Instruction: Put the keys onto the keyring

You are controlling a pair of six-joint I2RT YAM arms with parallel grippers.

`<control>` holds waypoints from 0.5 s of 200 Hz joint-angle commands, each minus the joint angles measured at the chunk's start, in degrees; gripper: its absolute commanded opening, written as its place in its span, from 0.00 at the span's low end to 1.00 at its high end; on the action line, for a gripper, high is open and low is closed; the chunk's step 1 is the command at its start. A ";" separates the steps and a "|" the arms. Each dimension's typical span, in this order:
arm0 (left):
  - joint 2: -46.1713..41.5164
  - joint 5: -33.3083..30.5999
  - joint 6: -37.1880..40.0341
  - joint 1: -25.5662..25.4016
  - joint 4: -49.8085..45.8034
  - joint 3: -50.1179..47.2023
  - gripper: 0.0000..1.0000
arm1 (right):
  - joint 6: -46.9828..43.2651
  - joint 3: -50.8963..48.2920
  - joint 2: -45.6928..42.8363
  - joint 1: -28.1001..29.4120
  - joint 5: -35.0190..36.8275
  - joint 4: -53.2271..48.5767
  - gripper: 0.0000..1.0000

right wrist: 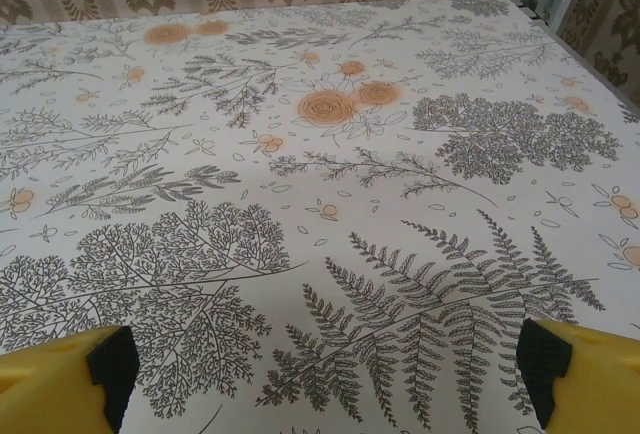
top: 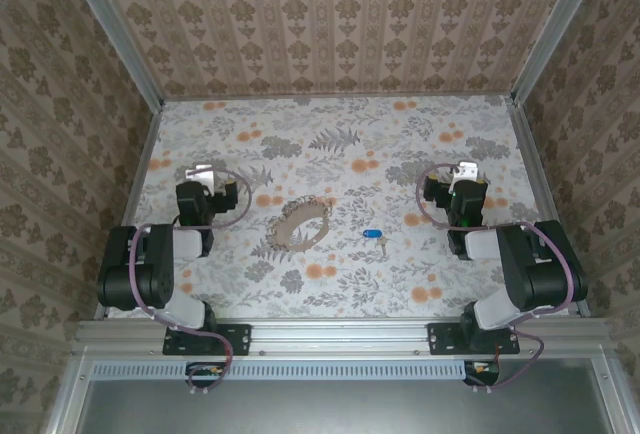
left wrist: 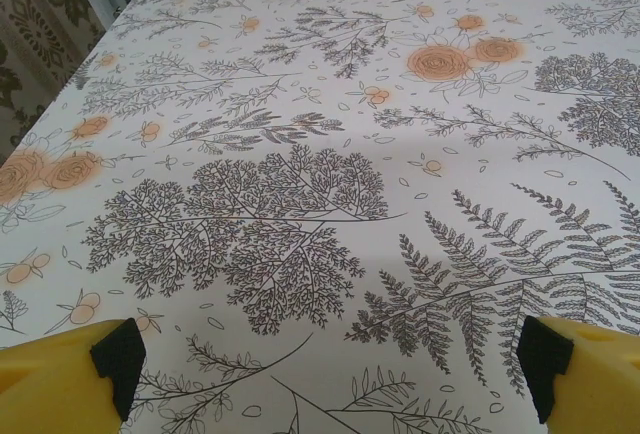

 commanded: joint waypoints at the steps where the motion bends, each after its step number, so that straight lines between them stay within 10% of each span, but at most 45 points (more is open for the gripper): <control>1: 0.71 -0.26 1.25 -0.31 2.04 1.34 1.00 | -0.73 1.35 0.64 0.36 1.20 1.94 0.99; 100: 0.69 0.06 1.12 -0.13 2.04 1.35 1.00 | -0.65 1.53 0.64 0.26 1.03 1.70 1.00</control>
